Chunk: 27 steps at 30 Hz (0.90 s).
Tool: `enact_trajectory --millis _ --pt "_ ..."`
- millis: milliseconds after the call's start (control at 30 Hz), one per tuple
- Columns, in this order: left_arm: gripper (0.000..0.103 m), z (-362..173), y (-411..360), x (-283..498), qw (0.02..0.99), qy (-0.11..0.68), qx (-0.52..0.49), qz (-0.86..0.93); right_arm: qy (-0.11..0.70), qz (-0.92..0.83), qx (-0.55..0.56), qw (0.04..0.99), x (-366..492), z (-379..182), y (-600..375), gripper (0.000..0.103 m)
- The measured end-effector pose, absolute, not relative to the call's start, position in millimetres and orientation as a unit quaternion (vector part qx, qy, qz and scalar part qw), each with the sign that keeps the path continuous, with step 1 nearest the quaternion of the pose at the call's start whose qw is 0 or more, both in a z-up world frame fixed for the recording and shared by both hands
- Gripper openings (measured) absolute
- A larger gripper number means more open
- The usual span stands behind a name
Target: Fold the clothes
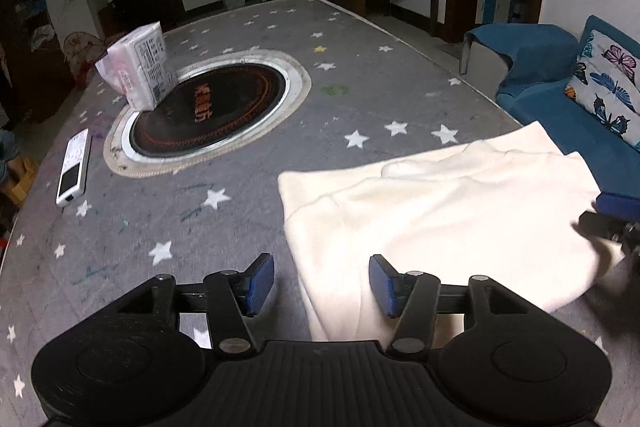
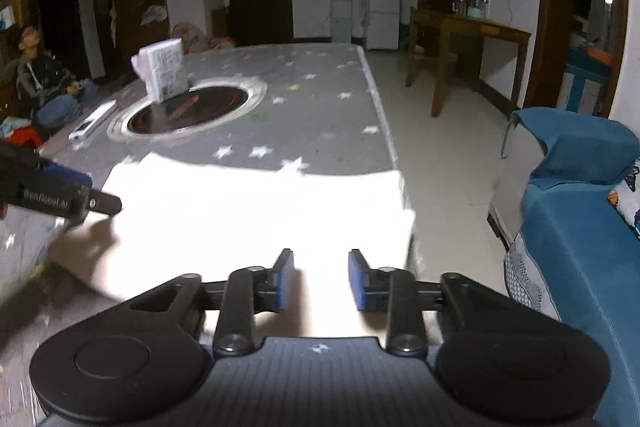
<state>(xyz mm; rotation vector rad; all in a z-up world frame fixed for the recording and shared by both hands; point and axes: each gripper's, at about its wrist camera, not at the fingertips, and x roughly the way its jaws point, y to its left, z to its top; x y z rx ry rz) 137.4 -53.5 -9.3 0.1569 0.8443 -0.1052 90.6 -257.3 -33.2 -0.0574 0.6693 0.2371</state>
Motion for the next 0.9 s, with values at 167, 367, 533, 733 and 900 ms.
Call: enact_trajectory --millis 167,367,533,733,900 --pt "0.066 -6.5 -51.3 123.2 0.91 0.406 0.058 -0.055 0.331 0.114 -0.029 0.936 82.2 -33.3 -253.6 0.041" --pt "0.073 -6.8 -53.6 103.1 0.909 0.41 0.039 -0.062 0.331 0.123 -0.026 0.935 68.4 -29.6 -248.2 0.052" --pt "0.081 -5.5 -55.2 86.3 0.91 0.41 0.025 -0.065 0.332 0.125 -0.019 0.935 56.4 -29.0 -244.4 0.059" --pt "0.09 -7.2 -58.4 63.8 0.912 0.405 0.022 -0.067 0.335 0.123 -0.006 0.934 40.8 -28.8 -243.2 0.07" --pt "0.094 -12.1 -64.2 46.7 0.909 0.408 0.024 -0.077 0.339 0.124 -0.005 0.933 26.8 -32.3 -239.7 0.075"
